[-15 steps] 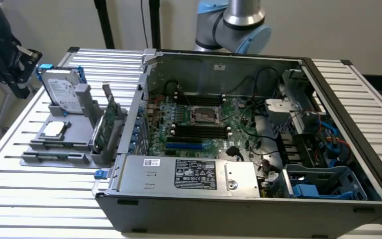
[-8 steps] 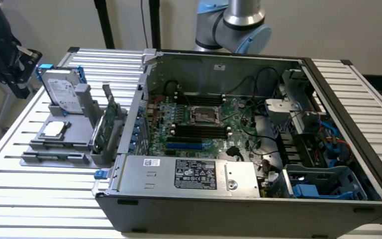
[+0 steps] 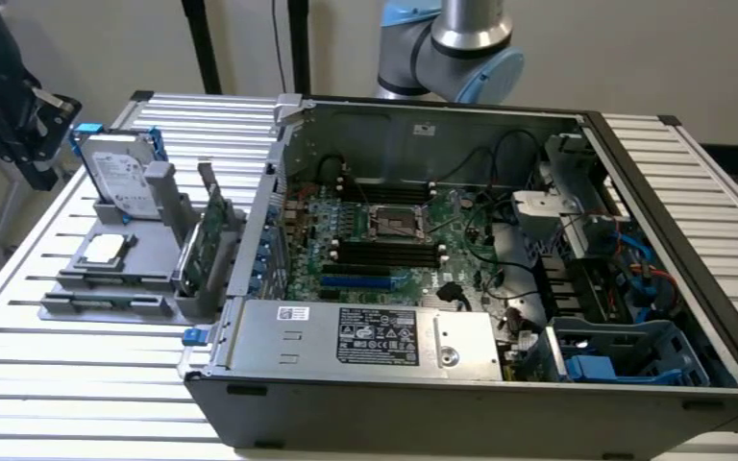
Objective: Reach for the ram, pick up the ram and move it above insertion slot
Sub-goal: 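Pick up the ram and move it above insertion slot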
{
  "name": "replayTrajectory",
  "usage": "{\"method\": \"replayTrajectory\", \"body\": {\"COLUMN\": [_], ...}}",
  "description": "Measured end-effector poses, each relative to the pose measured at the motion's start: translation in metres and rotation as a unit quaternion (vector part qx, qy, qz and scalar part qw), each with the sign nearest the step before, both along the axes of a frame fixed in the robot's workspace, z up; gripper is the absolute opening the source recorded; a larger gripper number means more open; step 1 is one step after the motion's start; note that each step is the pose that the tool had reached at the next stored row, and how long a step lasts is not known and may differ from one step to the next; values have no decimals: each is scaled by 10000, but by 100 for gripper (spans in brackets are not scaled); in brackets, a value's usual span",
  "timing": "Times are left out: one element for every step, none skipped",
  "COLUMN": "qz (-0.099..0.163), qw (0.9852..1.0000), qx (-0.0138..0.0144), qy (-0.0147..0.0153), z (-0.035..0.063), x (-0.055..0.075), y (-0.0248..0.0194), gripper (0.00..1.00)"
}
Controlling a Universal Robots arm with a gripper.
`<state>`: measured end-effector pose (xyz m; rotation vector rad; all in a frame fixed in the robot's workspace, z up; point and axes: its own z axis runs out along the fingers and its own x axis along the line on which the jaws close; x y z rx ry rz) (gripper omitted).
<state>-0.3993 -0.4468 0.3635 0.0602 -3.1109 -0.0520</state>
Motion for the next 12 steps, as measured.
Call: {"method": "replayTrajectory", "body": {"qz": [67,156,247,336,431,521,611,704,793,882,972,1061], "qw": [10000,9999,9997,9994,9991,9986,9981,9975,9969,9961,9953,9943], "qx": [-1,0,0,0,0,1,1,1,1,1,1,1], "qy": [-12,-16,-18,-19,-19,-20,-21,-21,-22,-22,-22,-22], "z": [0,-3,-4,-6,-8,-10,-12,-14,-16,-18,-20,-21], "x": [1,1,2,2,1,1,1,1,1,1,1,1], "y": [0,0,0,0,0,0,0,0,0,0,0,0], "gripper": [11,11,11,11,11,11,11,11,11,11,11,11]}}
